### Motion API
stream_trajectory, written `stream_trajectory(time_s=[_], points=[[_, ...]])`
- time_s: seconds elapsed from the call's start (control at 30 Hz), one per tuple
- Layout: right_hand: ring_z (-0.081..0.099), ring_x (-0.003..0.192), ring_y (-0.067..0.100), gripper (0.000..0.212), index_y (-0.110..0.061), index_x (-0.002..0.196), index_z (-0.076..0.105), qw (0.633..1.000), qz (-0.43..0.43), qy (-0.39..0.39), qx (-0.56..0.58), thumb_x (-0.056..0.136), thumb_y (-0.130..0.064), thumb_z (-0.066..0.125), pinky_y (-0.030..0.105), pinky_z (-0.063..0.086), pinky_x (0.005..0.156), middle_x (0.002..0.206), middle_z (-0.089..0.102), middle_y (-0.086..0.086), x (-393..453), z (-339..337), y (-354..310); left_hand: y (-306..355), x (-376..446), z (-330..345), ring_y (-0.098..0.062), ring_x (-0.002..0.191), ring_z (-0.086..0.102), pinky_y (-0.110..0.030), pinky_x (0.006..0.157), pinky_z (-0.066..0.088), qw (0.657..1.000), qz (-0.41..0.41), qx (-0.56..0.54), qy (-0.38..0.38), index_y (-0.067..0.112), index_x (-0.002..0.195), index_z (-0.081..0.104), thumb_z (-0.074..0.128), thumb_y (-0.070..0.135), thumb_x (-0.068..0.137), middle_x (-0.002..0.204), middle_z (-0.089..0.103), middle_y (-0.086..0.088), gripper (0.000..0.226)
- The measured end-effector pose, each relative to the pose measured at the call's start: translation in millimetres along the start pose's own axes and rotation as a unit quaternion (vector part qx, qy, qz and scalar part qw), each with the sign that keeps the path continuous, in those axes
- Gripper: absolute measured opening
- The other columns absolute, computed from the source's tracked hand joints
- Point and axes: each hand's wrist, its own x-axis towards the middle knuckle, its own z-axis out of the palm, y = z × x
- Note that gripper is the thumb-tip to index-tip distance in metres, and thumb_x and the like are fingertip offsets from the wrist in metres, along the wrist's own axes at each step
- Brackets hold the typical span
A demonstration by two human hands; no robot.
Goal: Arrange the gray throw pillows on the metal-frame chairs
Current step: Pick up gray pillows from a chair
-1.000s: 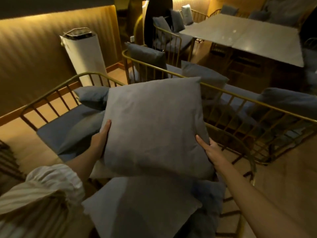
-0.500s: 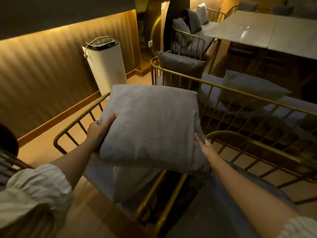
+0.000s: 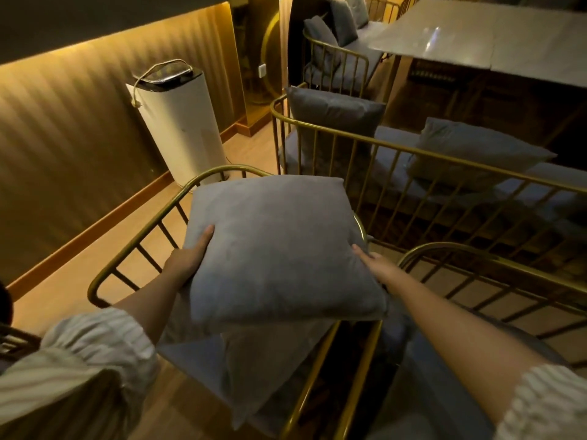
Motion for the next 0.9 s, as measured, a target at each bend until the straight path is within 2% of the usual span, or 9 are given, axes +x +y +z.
stream_trajectory(time_s=[0.07, 0.2, 0.27, 0.4, 0.53, 0.67, 0.7, 0.8, 0.9], points=[[0.058, 0.105, 0.025, 0.057, -0.012, 0.132, 0.053, 1.0, -0.001, -0.001, -0.002, 0.094, -0.054, 0.051, 0.031, 0.044, 0.08, 0.121, 0.062, 0.008, -8.4, 1.2, 6.8, -16.4, -5.3, 3.4, -0.043, 0.129, 0.051, -0.05, 0.107, 0.041, 1.0, -0.002, -0.017, -0.003, 0.003, 0.15, 0.035, 0.035, 0.104, 0.046, 0.15, 0.046, -0.021, 0.145], [0.057, 0.112, 0.024, 0.047, -0.013, 0.141, 0.047, 1.0, -0.01, 0.029, 0.0, 0.1, -0.036, 0.049, 0.028, 0.047, 0.078, 0.14, 0.056, 0.009, -26.2, -4.4, 17.7, -31.4, -21.1, 10.1, -0.042, 0.129, 0.051, -0.053, 0.107, 0.043, 0.997, 0.016, -0.068, 0.014, 0.004, 0.15, 0.032, 0.043, 0.096, 0.061, 0.148, 0.048, -0.02, 0.129], [0.054, 0.124, 0.03, 0.049, -0.015, 0.142, 0.046, 0.999, -0.004, 0.029, -0.017, 0.099, -0.038, 0.05, 0.036, 0.045, 0.098, 0.142, 0.054, 0.009, -39.3, -7.7, 22.6, -35.7, -30.4, 12.4, -0.042, 0.131, 0.049, -0.055, 0.108, 0.041, 0.997, 0.03, -0.065, 0.035, 0.007, 0.152, 0.026, 0.046, 0.093, 0.066, 0.15, 0.045, -0.019, 0.123], [0.05, 0.13, 0.035, 0.053, -0.008, 0.142, 0.044, 0.999, -0.021, 0.045, -0.023, 0.098, -0.037, 0.052, 0.043, 0.041, 0.107, 0.142, 0.052, 0.014, -61.1, -13.8, 34.6, -42.8, -53.3, 15.6, -0.041, 0.133, 0.046, -0.06, 0.11, 0.038, 0.993, 0.099, -0.043, 0.048, 0.011, 0.151, 0.025, 0.053, 0.097, 0.053, 0.15, 0.042, -0.017, 0.133], [0.053, 0.125, 0.035, 0.062, -0.011, 0.143, 0.041, 0.999, -0.033, 0.042, -0.008, 0.093, -0.042, 0.059, 0.047, 0.043, 0.105, 0.138, 0.053, 0.013, -81.8, -19.9, 48.0, -47.8, -76.3, 19.1, -0.039, 0.14, 0.039, -0.059, 0.113, 0.035, 0.986, 0.153, -0.007, 0.06, 0.014, 0.153, 0.023, 0.066, 0.087, 0.057, 0.156, 0.035, -0.015, 0.128], [0.061, 0.114, 0.038, 0.087, -0.015, 0.136, 0.047, 0.996, -0.062, 0.058, 0.019, 0.068, -0.064, 0.073, 0.053, 0.05, 0.099, 0.126, 0.062, 0.014, -62.4, -41.7, 96.2, -59.8, -111.2, 40.4, -0.036, 0.133, 0.046, -0.057, 0.107, 0.043, 0.961, 0.234, 0.064, 0.128, 0.016, 0.145, 0.036, 0.066, 0.083, 0.065, 0.146, 0.044, -0.014, 0.108], [0.061, 0.114, 0.039, 0.082, -0.013, 0.134, 0.049, 0.995, -0.066, 0.071, 0.011, 0.072, -0.062, 0.073, 0.051, 0.05, 0.098, 0.12, 0.063, 0.014, -73.3, -44.9, 105.6, -64.0, -123.6, 50.6, -0.036, 0.133, 0.046, -0.056, 0.107, 0.042, 0.952, 0.258, 0.083, 0.145, 0.015, 0.143, 0.038, 0.067, 0.078, 0.07, 0.145, 0.045, -0.015, 0.1], [0.057, 0.116, 0.033, 0.051, -0.006, 0.137, 0.046, 0.993, -0.06, 0.102, 0.007, 0.094, -0.028, 0.062, 0.043, 0.046, 0.098, 0.121, 0.057, 0.014, -129.2, -55.9, 127.5, -76.2, -164.5, 88.6, -0.033, 0.144, 0.034, -0.053, 0.119, 0.027, 0.925, 0.333, 0.093, 0.157, 0.01, 0.145, 0.039, 0.071, 0.044, 0.087, 0.152, 0.04, -0.015, 0.075], [0.056, 0.115, 0.03, 0.044, -0.002, 0.132, 0.048, 0.989, -0.056, 0.137, 0.025, 0.094, -0.017, 0.062, 0.042, 0.044, 0.104, 0.126, 0.058, 0.014, -155.7, -86.9, 183.1, -90.9, -208.5, 135.4, -0.036, 0.137, 0.041, -0.051, 0.115, 0.031, 0.905, 0.398, 0.084, 0.124, 0.004, 0.139, 0.047, 0.07, 0.024, 0.09, 0.142, 0.049, -0.019, 0.058]])
